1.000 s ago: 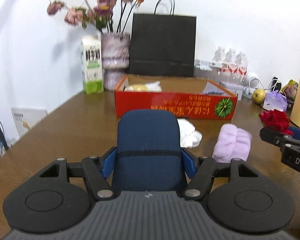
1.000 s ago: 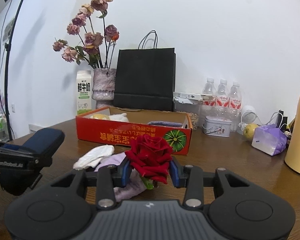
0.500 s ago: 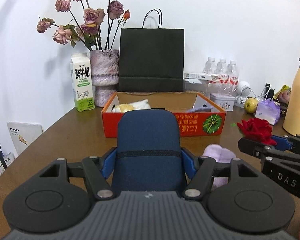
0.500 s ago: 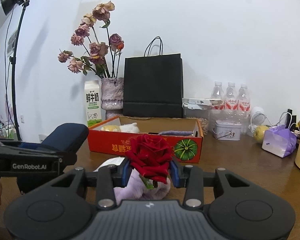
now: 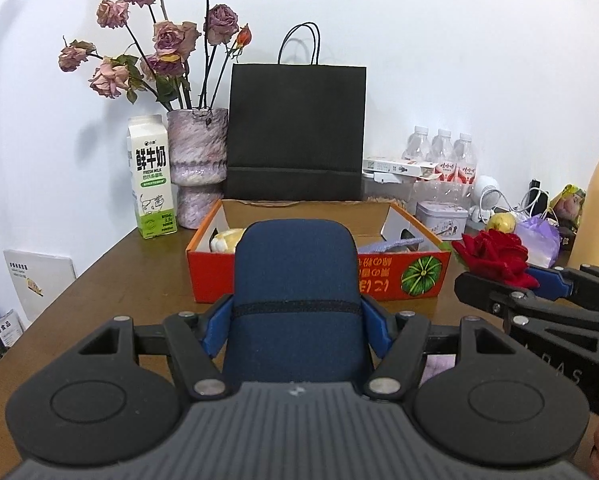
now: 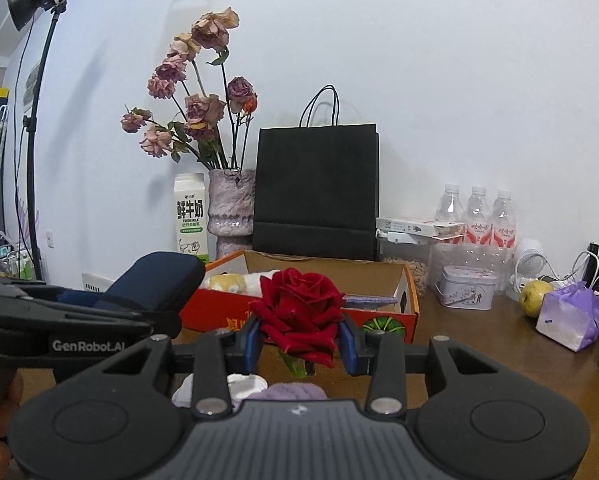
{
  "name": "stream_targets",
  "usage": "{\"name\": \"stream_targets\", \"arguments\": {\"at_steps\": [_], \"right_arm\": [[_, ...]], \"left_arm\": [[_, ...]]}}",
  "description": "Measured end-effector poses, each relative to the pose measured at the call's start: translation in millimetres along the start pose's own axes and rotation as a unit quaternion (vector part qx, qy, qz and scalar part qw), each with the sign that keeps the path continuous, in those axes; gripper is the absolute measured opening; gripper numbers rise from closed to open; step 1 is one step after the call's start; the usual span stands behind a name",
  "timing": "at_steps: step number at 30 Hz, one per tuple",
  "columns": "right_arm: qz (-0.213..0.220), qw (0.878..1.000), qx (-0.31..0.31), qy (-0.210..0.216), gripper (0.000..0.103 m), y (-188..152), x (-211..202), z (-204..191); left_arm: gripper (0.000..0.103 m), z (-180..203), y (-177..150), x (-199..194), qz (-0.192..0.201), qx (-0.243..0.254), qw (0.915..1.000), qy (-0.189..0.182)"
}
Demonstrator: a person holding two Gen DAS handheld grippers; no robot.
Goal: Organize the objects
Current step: 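Lift and carry the rose and navy case over the red box with both tools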
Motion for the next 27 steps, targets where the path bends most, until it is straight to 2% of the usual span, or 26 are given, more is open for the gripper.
{"name": "stream_targets", "arguments": {"at_steps": [27], "right_arm": [[0.014, 1.0, 0.01, 0.004, 0.036, 32.7, 70.7, 13.4]], "left_arm": [[0.067, -7.5, 36.5, 63.5, 0.009, -0.034, 0.9994, -0.004]]}}
Point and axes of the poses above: each gripper's, at about its wrist camera, not at the fingertips, and x roughly the way its jaws point, z to its right, y to its top, the point moved 2 cm from there along x, roughly the way its jaws point
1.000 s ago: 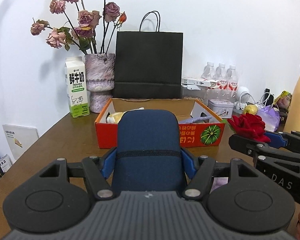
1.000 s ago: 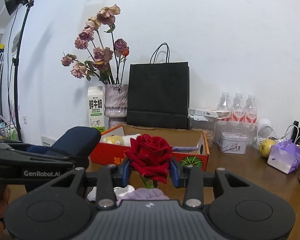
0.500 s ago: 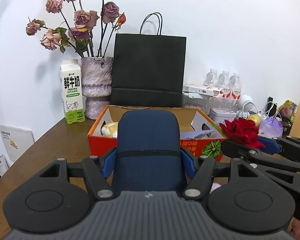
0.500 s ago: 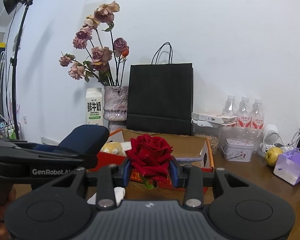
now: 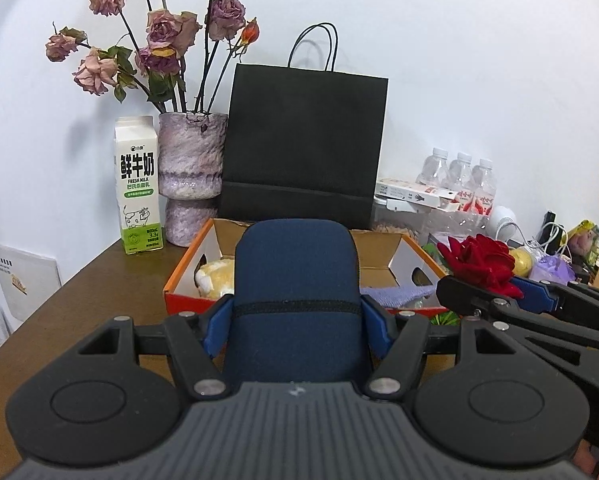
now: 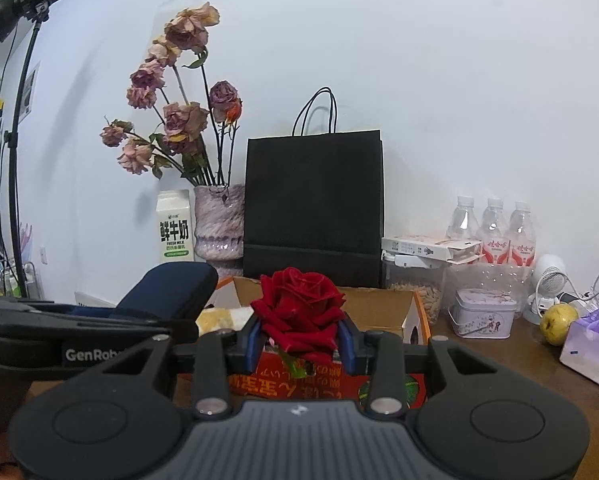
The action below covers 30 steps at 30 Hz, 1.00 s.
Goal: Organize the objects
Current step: 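Lift and carry the rose and navy case over the red box with both tools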
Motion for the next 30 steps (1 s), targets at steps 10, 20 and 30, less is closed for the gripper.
{"name": "stream_targets", "arguments": {"at_steps": [10, 20, 30], "right_arm": [[0.007, 1.0, 0.009, 0.003, 0.036, 9.6, 25.2, 5.9], [0.015, 1.0, 0.015, -0.001, 0.036, 19.7, 52.0, 13.4], [0.017, 1.0, 0.011, 0.002, 0.036, 27.2, 82.3, 20.2]], "left_arm": [[0.067, -3.1, 15.0, 22.1, 0.011, -0.009, 0.9998, 0.009], [0.067, -3.9, 30.0, 46.5, 0.02, -0.017, 0.9995, 0.017], [0.067, -6.9, 41.8, 73.7, 0.016, -0.02, 0.9995, 0.02]]}}
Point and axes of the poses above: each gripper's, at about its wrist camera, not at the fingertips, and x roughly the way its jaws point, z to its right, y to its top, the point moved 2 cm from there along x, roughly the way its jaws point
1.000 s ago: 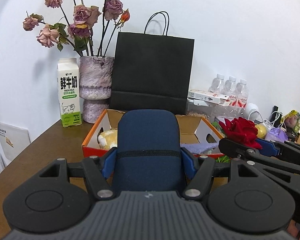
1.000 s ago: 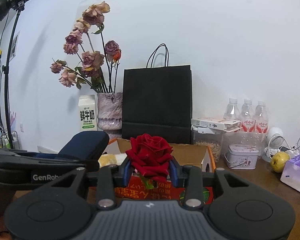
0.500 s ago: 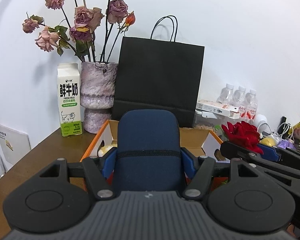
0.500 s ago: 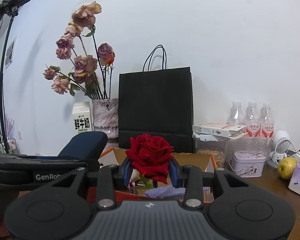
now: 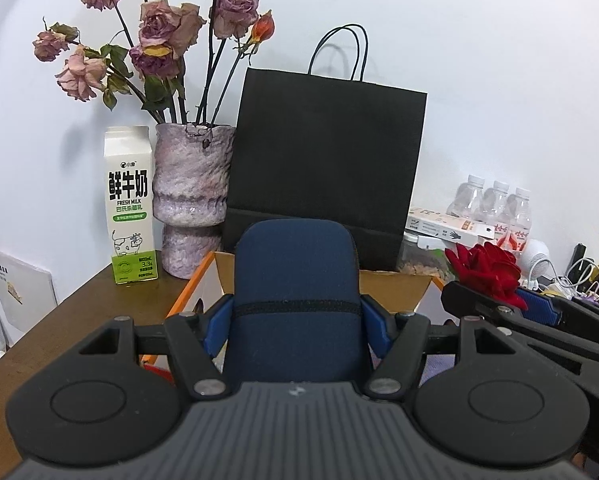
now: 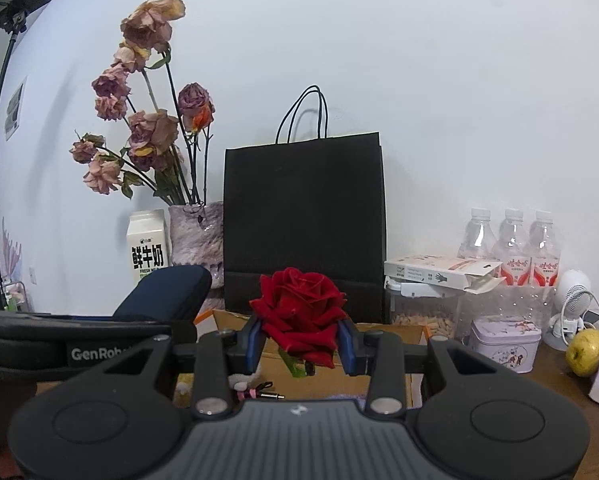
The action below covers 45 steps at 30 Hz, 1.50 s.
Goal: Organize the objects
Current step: 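Lift and carry the rose and navy case over the red box with both tools, then open both tools to drop the rose and navy case into the box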
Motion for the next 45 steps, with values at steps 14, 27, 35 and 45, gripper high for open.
{"name": "stream_targets", "arguments": {"at_steps": [14, 27, 35, 45], "right_arm": [[-0.013, 1.0, -0.004, -0.001, 0.036, 0.8, 38.4, 11.0], [-0.058, 0.998, 0.006, -0.029, 0.05, -11.6, 68.5, 29.1], [-0.067, 0.996, 0.01, -0.057, 0.1, -16.4, 72.7, 33.4], [-0.072, 0.996, 0.017, -0.057, 0.103, -16.5, 70.3, 34.0]], "left_arm": [[0.067, 2.0, 4.8, 41.3, -0.016, 0.013, 0.9998, -0.008], [0.083, -6.3, 3.2, 76.4, -0.032, 0.011, 0.9994, -0.002], [0.103, -7.5, 6.4, 72.5, -0.011, 0.015, 0.9997, 0.016], [0.103, -6.2, 5.1, 70.1, -0.016, 0.016, 0.9996, 0.014]]}}
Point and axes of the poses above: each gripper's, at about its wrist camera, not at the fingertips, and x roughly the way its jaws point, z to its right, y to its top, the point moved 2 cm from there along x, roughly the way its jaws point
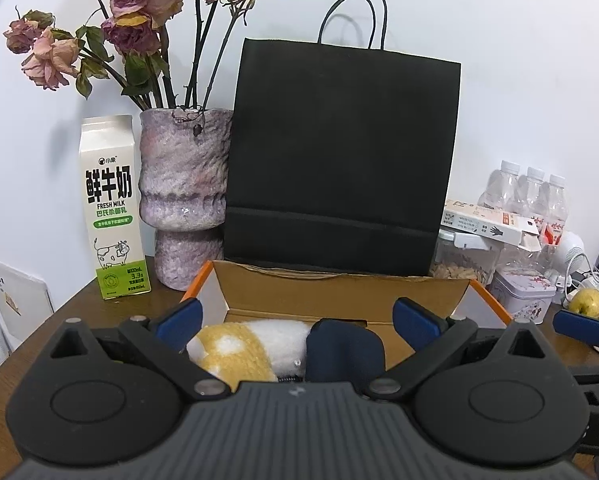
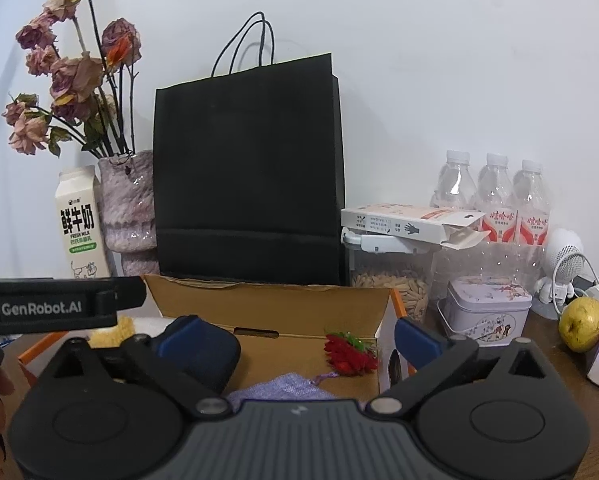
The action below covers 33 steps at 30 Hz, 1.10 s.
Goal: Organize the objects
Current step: 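Open both tools to drop the rose and navy case into the box, then move both tools back toward the white cloth and lilac towel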
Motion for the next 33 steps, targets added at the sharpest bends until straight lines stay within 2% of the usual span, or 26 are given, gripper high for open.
{"name": "stream_targets", "arguments": {"at_steps": [16, 33], "right_arm": [[-0.016, 1.0, -0.015, -0.005, 0.103, -6.5, -22.9, -3.3], [-0.025, 0.999, -0.025, 0.004, 0.103, -26.2, -82.4, -13.8]], "left_arm": [[0.103, -4.3, -10.5, -18.7, -0.008, 0.005, 0.9999, -0.006], [0.103, -21.5, -33.1, -75.1, -0.01, 0.004, 0.9999, -0.013]]}}
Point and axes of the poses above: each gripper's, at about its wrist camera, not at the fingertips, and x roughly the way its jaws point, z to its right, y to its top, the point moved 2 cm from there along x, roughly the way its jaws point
